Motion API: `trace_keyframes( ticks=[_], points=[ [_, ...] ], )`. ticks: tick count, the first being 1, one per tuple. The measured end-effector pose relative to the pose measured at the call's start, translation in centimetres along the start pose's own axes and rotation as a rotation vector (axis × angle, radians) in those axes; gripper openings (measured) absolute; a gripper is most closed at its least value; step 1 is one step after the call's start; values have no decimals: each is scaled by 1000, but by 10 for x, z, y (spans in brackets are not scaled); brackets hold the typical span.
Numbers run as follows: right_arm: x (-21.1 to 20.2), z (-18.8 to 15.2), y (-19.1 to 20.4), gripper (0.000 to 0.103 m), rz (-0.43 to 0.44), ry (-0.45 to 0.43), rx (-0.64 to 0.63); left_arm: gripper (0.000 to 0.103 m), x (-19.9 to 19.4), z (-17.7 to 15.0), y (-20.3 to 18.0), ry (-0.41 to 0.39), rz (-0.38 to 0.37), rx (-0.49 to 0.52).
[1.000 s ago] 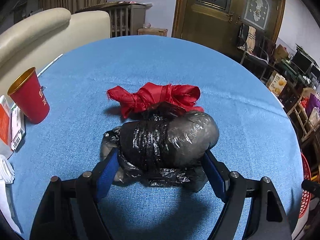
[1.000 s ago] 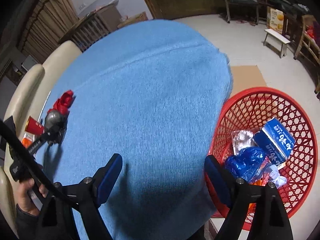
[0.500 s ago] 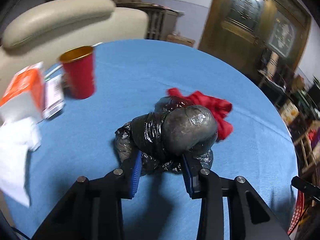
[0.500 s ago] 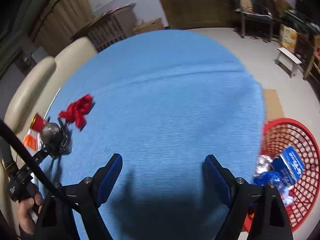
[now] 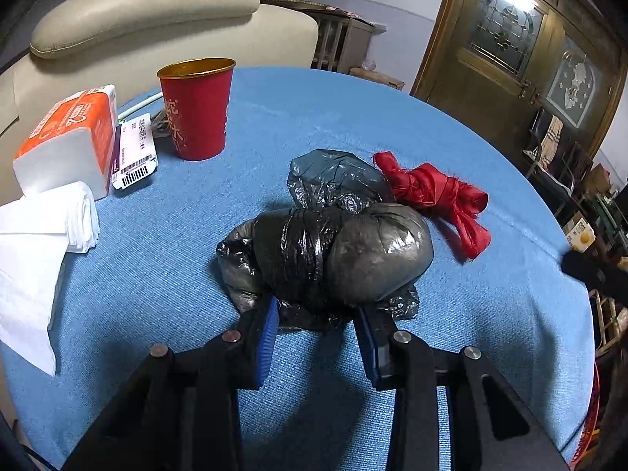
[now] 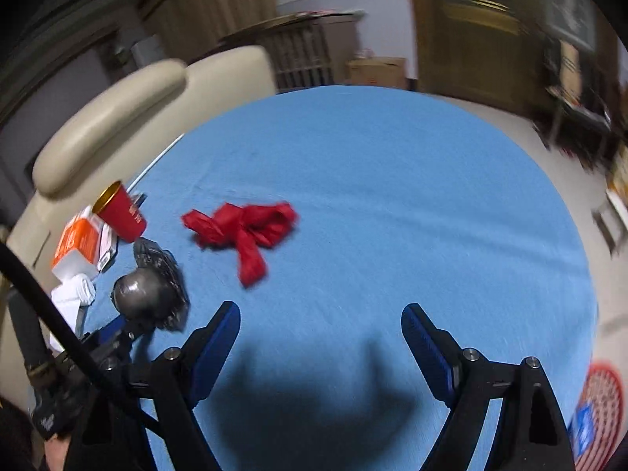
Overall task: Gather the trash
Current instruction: 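Grasp the black plastic bag with the left gripper while the right gripper grasps the red ribbon bag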
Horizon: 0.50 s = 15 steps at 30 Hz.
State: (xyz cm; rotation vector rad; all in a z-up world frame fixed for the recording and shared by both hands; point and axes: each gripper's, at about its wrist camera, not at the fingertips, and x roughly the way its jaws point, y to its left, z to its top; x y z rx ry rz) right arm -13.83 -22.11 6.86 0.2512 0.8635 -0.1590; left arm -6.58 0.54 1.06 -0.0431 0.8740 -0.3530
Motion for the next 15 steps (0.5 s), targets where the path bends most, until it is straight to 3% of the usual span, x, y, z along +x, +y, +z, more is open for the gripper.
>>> trace_keyframes(
  ticks=[8, 15],
  points=[
    [54, 43, 55, 87, 74, 45, -237, 38, 1, 2, 2, 0, -6, -5],
    [95, 66, 74, 87, 90, 97, -323, 38, 2, 2, 1, 1, -2, -2]
  ],
)
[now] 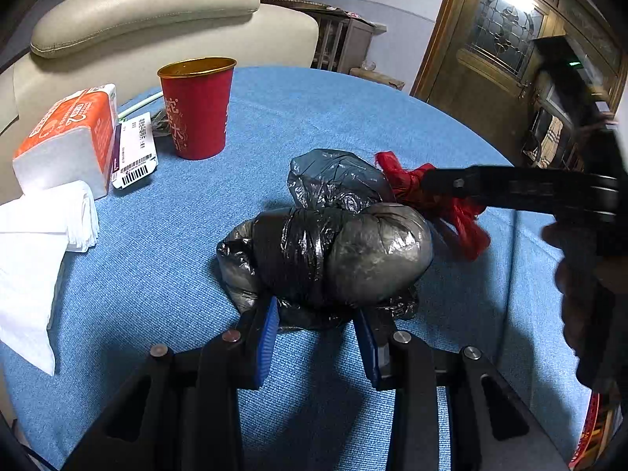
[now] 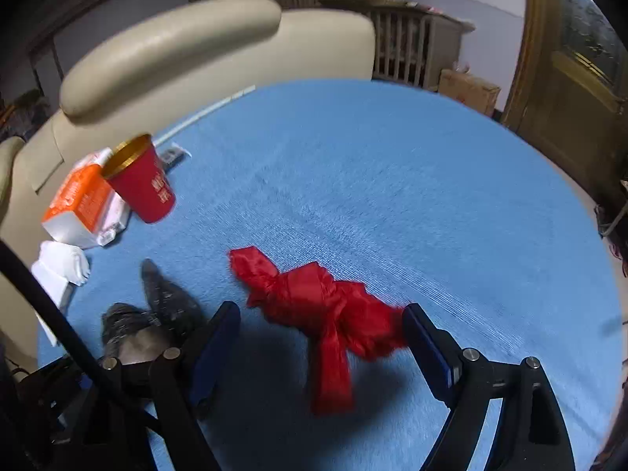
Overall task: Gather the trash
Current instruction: 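Grasp the black plastic bag with the left gripper while the right gripper grasps the red ribbon bag, then lift the black bag with the left gripper while the right gripper carries the red ribbon bag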
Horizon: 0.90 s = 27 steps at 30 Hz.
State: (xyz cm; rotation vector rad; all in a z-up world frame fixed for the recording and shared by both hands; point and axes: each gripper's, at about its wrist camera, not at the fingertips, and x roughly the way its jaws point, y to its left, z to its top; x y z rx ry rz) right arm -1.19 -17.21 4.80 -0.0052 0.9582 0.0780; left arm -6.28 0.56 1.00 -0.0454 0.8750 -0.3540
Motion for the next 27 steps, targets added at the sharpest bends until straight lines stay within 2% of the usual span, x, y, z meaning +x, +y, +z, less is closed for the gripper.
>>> trace_keyframes(
  ticks=[2, 4, 6, 8, 14, 22, 25, 27],
  points=[
    [14, 0, -6, 84, -19, 35, 3, 38, 0, 0, 0, 0, 0, -1],
    [27, -1, -11, 62, -9, 71, 19, 38, 0, 0, 0, 0, 2, 1],
    [30, -7, -16, 52, -23, 81, 24, 38, 1, 0, -1, 1, 6, 4],
    [27, -12, -14, 46, -44, 76, 5, 38, 1, 1, -3, 1, 12, 9],
    [12, -32, -24, 43, -54, 71, 58, 38, 0, 1, -4, 2, 21, 14],
    [-37, -85, -51, 43, -28, 50, 212, 36, 0, 1, -14, 13, 77, 44],
    [-61, -112, -58, 43, -15, 30, 282, 34, -13, 1, -14, 22, 51, -16],
    [-76, -127, -64, 43, -4, 15, 325, 34, -25, 1, -21, 9, 46, -13]
  ],
)
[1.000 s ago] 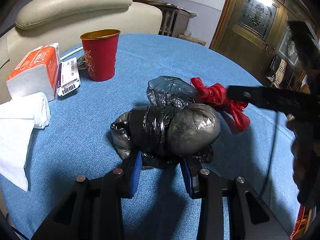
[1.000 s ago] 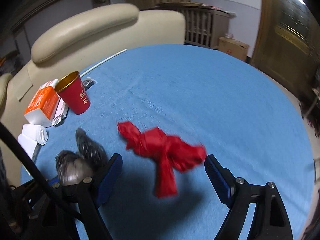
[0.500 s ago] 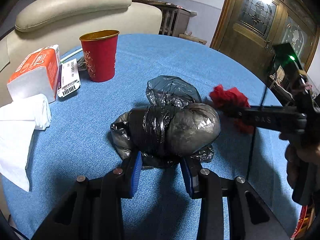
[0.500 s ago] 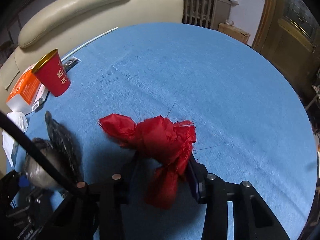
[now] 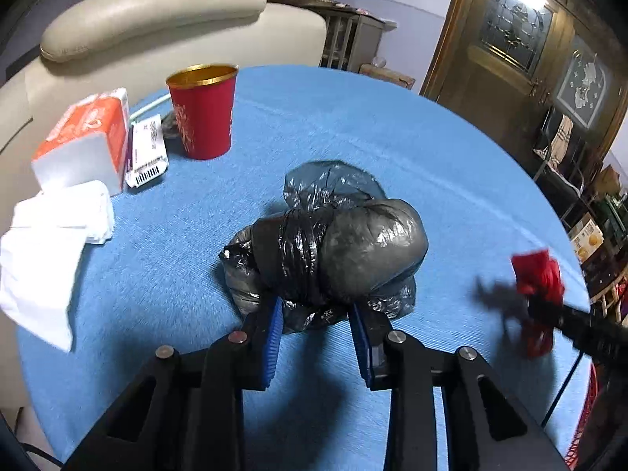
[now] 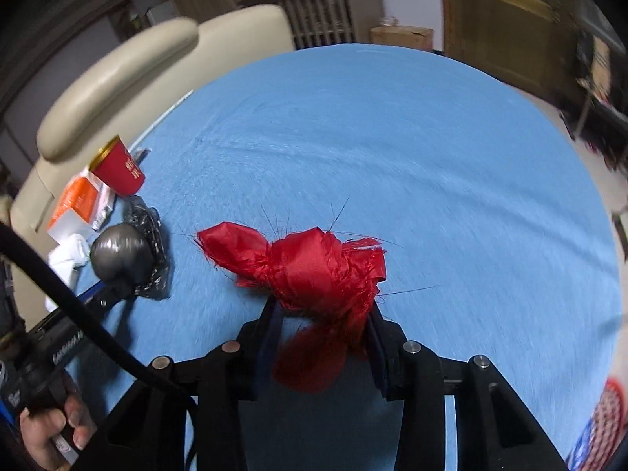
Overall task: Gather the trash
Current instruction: 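Lift the black bag with the left gripper while the right gripper carries the red ribbon bag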
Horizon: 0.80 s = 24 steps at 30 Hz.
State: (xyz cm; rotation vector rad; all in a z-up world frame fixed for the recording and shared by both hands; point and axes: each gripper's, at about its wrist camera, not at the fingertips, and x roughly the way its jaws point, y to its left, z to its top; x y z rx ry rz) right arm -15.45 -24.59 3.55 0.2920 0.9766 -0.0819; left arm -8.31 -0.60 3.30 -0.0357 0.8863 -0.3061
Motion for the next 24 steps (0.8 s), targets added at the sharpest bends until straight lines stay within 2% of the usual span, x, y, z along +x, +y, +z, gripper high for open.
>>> trace_keyframes(
  ticks=[8, 16, 24],
  points=[
    [-51, -53, -37, 43, 58, -49, 153, 32, -47, -8, -25, -48, -48, 22],
    [-94, -82, -54, 43, 104, -120, 237, 31, -95, -19, -52, -118, -76, 66],
    [-135, -114, -69, 43, 157, -186, 301, 31, -125, -34, -70, -144, -90, 121]
  ],
)
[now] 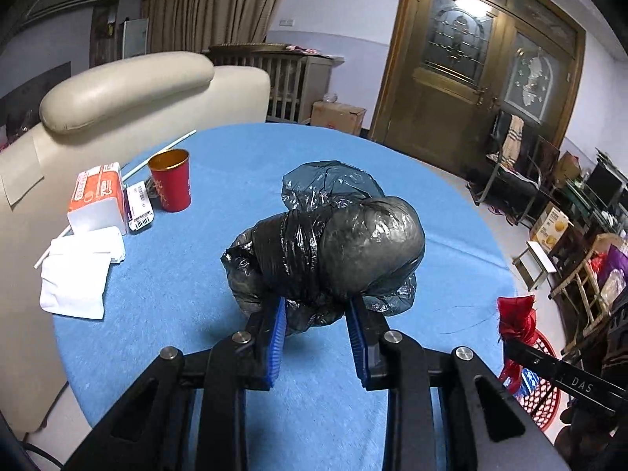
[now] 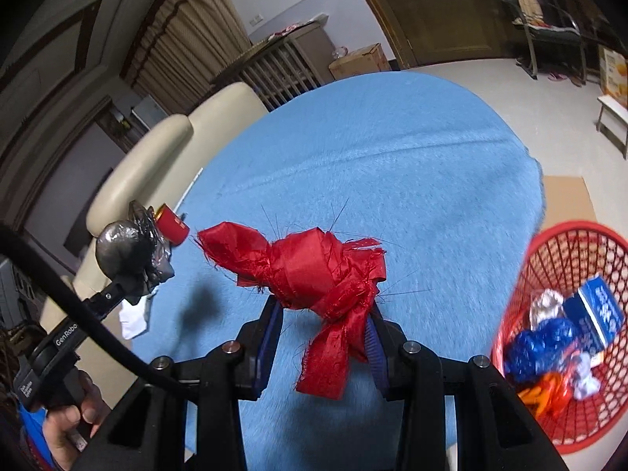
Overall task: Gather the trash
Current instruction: 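Lift the black bag with the left gripper while the right gripper carries the red ribbon bag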
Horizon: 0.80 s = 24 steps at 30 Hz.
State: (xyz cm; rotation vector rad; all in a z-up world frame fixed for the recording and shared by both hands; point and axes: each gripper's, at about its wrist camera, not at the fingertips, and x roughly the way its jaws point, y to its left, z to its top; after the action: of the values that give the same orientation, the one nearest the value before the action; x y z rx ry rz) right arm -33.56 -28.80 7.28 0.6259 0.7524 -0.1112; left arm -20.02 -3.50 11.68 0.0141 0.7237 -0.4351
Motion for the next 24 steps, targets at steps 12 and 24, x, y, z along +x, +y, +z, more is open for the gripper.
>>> trace_keyframes(
  ticks=[12, 24],
  points=[
    [-11, -17, -39, 43, 70, -13, 138, 30, -12, 0, -23, -13, 9, 62],
    [-21, -28, -60, 43, 74, -20, 211, 30, -3, -9, -47, 22, -15, 100]
  ],
)
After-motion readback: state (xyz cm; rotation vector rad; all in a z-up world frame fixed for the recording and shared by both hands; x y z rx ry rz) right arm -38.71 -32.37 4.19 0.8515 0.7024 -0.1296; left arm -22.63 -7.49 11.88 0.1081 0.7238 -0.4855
